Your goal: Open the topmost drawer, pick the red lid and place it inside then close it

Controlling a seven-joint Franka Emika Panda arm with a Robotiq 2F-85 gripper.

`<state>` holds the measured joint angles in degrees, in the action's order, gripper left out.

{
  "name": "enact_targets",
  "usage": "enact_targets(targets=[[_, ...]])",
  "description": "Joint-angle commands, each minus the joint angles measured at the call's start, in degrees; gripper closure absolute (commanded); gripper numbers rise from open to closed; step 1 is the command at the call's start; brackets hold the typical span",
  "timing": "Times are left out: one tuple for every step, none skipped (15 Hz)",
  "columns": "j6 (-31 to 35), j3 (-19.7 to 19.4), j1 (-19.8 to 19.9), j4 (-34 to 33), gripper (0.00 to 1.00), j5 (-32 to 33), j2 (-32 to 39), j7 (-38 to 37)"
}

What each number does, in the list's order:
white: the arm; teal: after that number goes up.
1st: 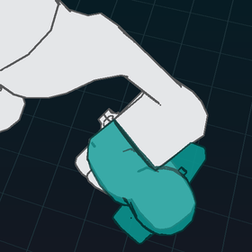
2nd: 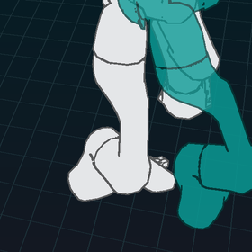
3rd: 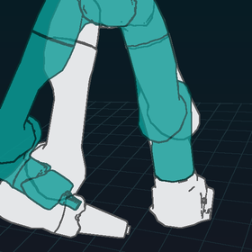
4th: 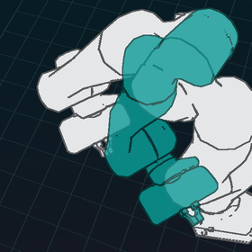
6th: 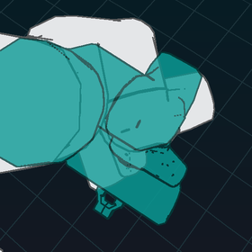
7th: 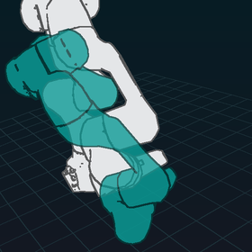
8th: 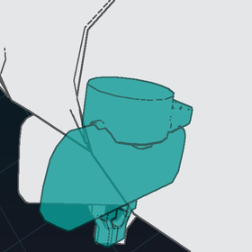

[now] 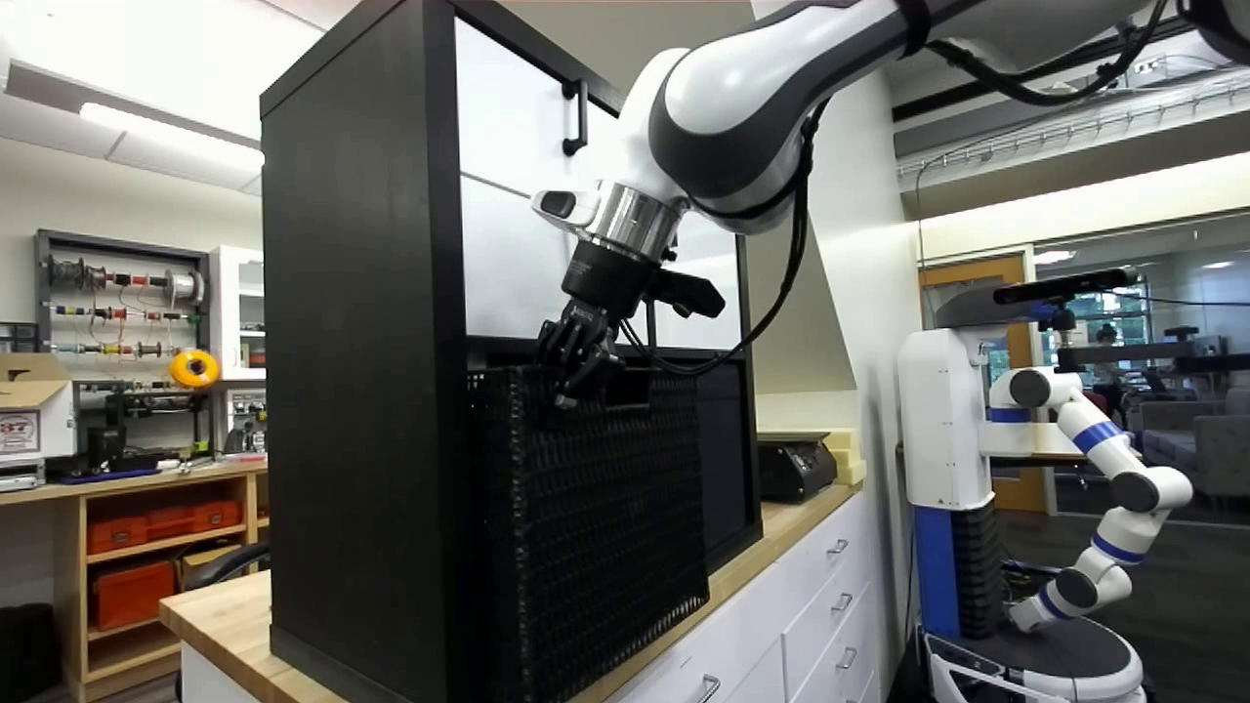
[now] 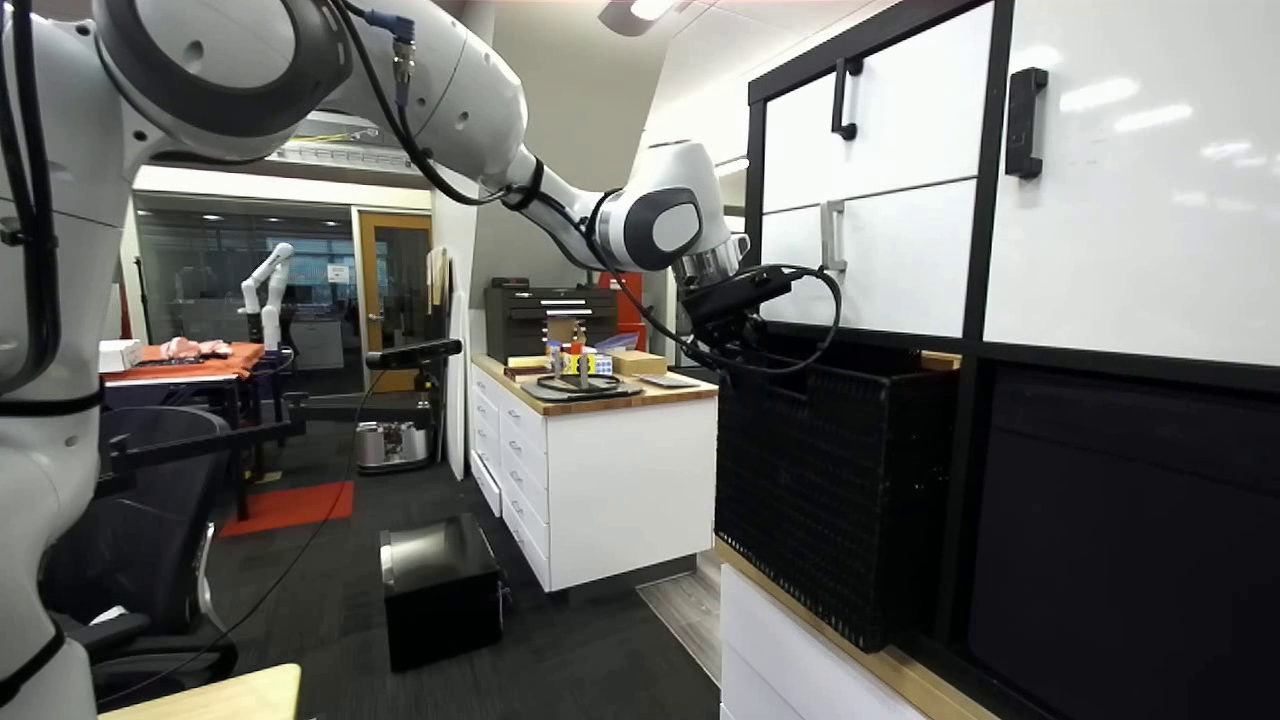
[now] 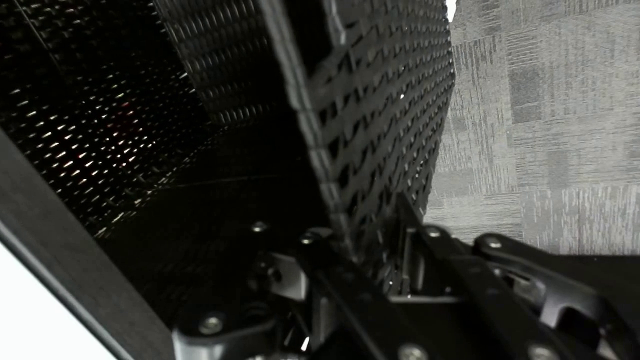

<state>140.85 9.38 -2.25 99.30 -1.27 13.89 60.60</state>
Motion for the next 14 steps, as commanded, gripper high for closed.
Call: enact_targets(targets=[[-1.36,0.4,0.71,5.13,0.99,-2.37,-6.38,1.47],[-1.42,0.35,0.65,6.31,0.99,-2.89,-7.48,1.55],[-1.46,0.27,0.6,7.41,0.99,-3.39,-8.4,1.63],[-1.62,0.18,0.54,8.71,0.99,-4.1,-9.44,1.75],[-1.71,0.09,0.46,10.01,0.99,-4.87,-10.39,1.94],[-1.66,-0.05,0.32,11.51,0.99,-5.5,-11.41,2.07],[-1.76,-0.18,0.18,12.75,0.99,-6.21,-12.35,2.27],[-1.71,-0.35,0.03,14.02,0.99,-6.99,-13.16,2.27],[-1.07,-0.71,-0.2,15.26,0.71,-6.97,-13.79,1.09],[-1.07,-0.96,-0.36,16.1,0.71,-7.1,-14.46,0.8],[-1.08,-1.16,-0.45,16.82,0.64,-7.61,-15.12,0.76],[-1.0,-1.42,-0.56,17.31,0.59,-8.17,-15.9,0.6],[-1.23,-1.66,-0.68,17.71,0.52,-8.96,-16.62,0.64],[-1.61,-1.93,-0.8,17.97,0.46,-9.87,-17.23,0.6]])
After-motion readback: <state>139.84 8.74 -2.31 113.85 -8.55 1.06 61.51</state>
